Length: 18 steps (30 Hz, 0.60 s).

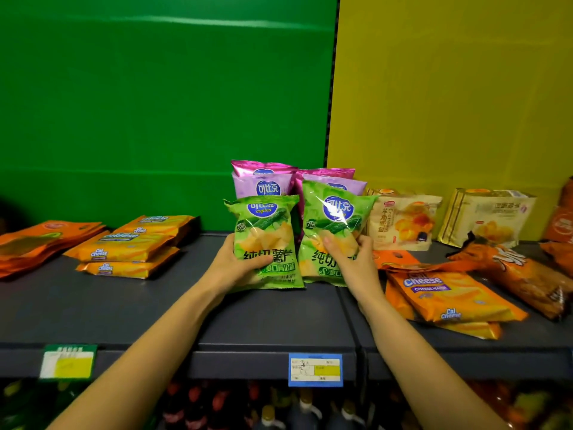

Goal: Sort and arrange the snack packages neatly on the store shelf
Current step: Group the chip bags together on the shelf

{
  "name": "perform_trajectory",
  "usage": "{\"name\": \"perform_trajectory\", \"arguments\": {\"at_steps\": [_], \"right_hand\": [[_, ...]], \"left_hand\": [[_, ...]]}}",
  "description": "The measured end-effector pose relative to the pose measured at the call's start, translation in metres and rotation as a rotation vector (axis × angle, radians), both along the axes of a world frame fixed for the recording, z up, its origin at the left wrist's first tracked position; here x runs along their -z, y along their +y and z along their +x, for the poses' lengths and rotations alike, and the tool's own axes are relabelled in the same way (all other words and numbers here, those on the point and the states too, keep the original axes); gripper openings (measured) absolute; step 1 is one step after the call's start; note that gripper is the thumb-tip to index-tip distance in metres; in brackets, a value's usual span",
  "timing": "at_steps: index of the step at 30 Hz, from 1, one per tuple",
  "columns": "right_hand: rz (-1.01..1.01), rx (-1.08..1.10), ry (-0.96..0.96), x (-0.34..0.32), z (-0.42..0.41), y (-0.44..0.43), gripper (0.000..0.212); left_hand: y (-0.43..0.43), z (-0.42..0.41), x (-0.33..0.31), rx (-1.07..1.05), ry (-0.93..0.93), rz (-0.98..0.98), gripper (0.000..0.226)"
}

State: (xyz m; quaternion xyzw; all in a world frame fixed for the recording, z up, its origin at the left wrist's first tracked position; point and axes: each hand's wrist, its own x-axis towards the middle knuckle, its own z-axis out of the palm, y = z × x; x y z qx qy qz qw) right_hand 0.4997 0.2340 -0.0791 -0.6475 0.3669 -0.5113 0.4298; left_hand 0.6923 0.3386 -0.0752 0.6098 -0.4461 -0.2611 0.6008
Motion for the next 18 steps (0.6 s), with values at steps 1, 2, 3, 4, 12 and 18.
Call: {"name": "perform_trajectory", "arguments": {"at_steps": [1, 2, 3, 4, 12, 18], "right_hand": [[0.003, -0.008, 0.001, 0.001, -0.001, 0.001, 0.053], [0.004, -0.009, 0.009, 0.002, -0.001, 0.001, 0.054], [-0.003, -0.003, 0.022, 0.003, -0.002, 0.002, 0.058], [-0.013, 0.004, 0.039, 0.004, -0.002, 0.003, 0.065], [-0.022, 0.039, 0.026, 0.004, -0.004, 0.008, 0.079], [-0.036, 0.066, 0.043, 0.007, -0.003, 0.008, 0.084]], "left_hand": [[0.000, -0.002, 0.001, -0.020, -0.013, -0.003, 0.079], [0.000, -0.004, 0.001, -0.039, -0.023, -0.013, 0.072], [0.000, -0.006, 0.001, -0.059, -0.038, -0.019, 0.069], [0.001, -0.008, 0.001, -0.067, -0.056, -0.022, 0.073], [0.011, -0.015, 0.000, -0.141, -0.111, -0.003, 0.090], [0.011, -0.016, 0.003, -0.196, -0.164, -0.035, 0.073]]}}
